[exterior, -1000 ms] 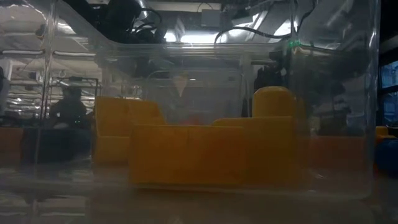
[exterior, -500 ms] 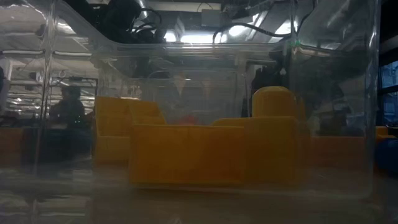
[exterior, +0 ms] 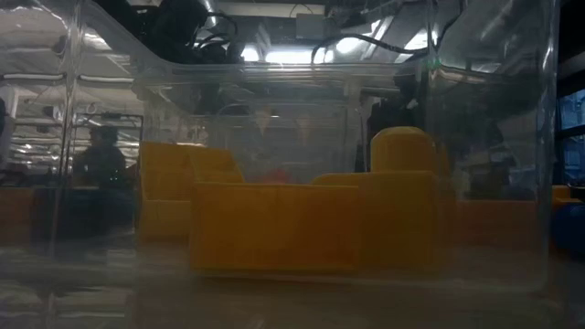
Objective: Sort blocks
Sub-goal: Put the orange game piece into the middle transparent bin
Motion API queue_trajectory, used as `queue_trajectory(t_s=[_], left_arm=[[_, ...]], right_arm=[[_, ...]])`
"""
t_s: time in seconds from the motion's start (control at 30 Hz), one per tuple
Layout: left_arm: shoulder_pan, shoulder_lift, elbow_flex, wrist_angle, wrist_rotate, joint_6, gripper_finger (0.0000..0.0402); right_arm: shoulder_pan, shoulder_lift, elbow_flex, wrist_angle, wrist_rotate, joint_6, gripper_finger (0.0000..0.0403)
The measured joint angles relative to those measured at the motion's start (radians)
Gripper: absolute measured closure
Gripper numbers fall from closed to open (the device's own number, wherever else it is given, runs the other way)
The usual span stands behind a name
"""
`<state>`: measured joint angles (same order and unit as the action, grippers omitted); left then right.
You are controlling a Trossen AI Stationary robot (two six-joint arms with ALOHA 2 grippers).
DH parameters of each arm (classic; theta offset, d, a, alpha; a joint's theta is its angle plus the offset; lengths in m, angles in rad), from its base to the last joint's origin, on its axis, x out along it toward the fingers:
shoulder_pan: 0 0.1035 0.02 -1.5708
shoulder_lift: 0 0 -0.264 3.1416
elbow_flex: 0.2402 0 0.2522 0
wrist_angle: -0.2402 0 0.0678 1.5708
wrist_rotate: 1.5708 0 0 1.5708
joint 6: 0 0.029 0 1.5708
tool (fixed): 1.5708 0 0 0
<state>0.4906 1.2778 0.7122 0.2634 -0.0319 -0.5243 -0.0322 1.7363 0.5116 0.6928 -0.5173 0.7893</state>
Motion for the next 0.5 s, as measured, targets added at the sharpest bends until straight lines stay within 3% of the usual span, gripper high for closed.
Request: queue_trajectory(t_s=[0.13, 0.5], left_arm=[[0.0, 0.0, 0.0, 0.0, 0.0, 0.0, 0.0155], [0.0, 0.0, 0.0, 0.001, 0.0, 0.0, 0.0155]], right_arm=[[0.0, -0.002, 0.002, -0.008, 0.055, 0.02, 0.0224], [0.0, -0.002, 0.002, -0.016, -0.006, 0.017, 0.0224]])
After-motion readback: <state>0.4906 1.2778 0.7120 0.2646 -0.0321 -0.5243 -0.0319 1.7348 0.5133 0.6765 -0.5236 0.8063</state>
